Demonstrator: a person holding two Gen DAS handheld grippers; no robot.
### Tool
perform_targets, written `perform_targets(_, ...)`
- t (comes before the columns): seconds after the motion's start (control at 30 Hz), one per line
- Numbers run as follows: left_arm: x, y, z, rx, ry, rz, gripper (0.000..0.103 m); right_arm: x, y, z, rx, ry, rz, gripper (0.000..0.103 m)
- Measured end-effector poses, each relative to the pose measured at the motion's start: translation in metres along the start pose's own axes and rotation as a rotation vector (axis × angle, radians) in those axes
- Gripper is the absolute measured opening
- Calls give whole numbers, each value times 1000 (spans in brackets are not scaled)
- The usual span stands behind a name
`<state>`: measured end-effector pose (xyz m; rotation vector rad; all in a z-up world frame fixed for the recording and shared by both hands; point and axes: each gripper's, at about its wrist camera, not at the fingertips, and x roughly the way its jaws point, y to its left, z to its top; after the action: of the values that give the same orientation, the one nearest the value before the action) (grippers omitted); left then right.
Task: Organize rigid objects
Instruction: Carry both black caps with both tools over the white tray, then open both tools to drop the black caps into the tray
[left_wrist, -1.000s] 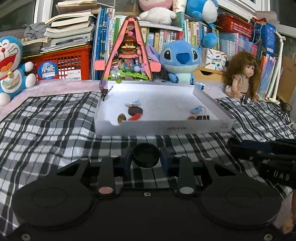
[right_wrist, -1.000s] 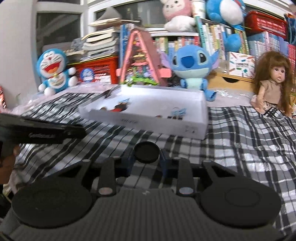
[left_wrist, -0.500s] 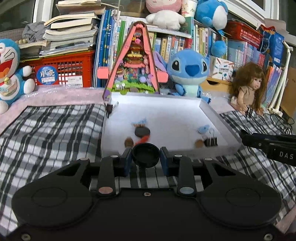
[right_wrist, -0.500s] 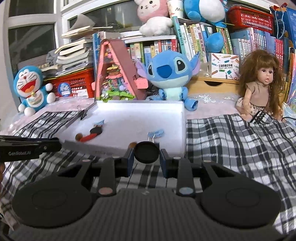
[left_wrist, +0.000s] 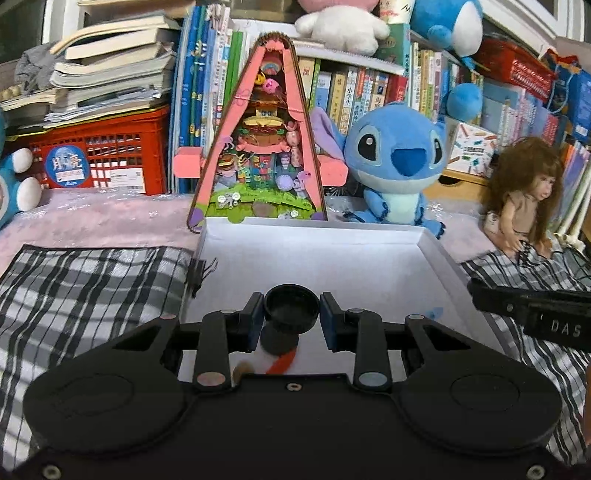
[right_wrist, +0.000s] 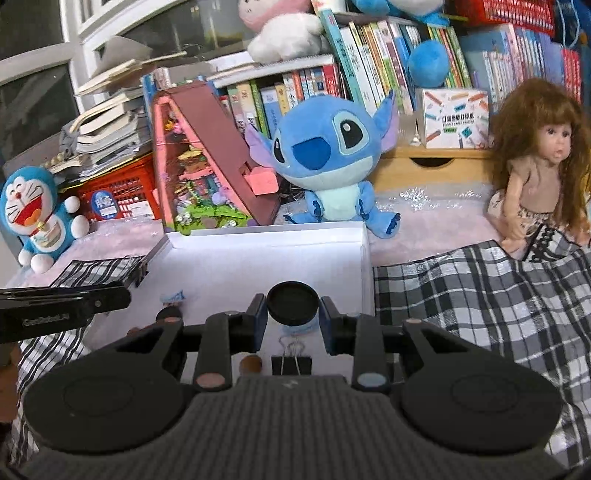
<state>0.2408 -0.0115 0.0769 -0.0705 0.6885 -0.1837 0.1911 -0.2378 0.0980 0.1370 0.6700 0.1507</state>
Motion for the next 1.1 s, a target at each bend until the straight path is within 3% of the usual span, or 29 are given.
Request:
perform_targets(0.43, 65, -5, 17, 4, 42, 72, 30, 61, -3, 17, 42, 107, -11, 36)
perform_targets(1.1, 103, -2, 7, 8, 99, 111, 31, 108, -5, 15, 48, 189, -27, 36)
